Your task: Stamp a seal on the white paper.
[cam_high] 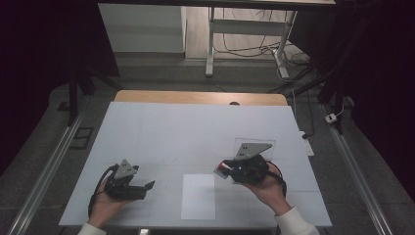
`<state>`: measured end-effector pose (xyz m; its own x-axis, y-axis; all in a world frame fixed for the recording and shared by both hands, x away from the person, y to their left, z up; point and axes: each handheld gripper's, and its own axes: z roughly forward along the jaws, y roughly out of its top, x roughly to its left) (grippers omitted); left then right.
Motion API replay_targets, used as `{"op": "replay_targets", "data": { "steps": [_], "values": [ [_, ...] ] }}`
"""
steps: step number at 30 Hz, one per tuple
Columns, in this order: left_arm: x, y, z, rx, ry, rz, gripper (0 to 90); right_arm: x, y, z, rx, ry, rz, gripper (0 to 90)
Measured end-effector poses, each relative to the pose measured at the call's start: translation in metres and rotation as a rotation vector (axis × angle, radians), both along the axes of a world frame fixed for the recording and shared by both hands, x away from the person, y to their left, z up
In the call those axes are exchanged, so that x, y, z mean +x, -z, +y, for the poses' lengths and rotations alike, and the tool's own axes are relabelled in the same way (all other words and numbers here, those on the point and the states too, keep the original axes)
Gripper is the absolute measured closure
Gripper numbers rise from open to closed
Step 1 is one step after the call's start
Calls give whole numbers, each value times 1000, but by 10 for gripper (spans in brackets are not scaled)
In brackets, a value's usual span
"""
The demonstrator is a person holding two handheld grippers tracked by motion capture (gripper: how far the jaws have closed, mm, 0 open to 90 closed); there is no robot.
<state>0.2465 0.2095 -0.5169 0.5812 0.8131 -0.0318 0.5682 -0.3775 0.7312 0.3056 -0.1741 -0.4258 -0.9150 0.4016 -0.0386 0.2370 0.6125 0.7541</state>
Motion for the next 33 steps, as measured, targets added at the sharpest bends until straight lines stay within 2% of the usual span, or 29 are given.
{"op": "replay_targets", "data": {
  "steps": [5,11,19,20,22,30,33],
  "values": [
    [0,0,1,-4,-1,-1,184,-2,5,9,-16,-18,5,708],
    [0,0,0,-3,0,-1,184,-6,10,23,0,-59,27,708],
    [0,0,0,3,1,1,189,-11,17,40,-45,-99,25,707],
    [0,0,0,4,0,0,190,-11,18,42,-36,-104,27,708],
    [0,0,0,4,2,1,191,-12,18,45,-56,-107,19,707],
    [0,0,0,2,4,0,194,-14,24,55,-70,-125,24,708],
    [0,0,0,-3,3,0,194,-14,25,57,-90,-125,18,707]
  ]
}}
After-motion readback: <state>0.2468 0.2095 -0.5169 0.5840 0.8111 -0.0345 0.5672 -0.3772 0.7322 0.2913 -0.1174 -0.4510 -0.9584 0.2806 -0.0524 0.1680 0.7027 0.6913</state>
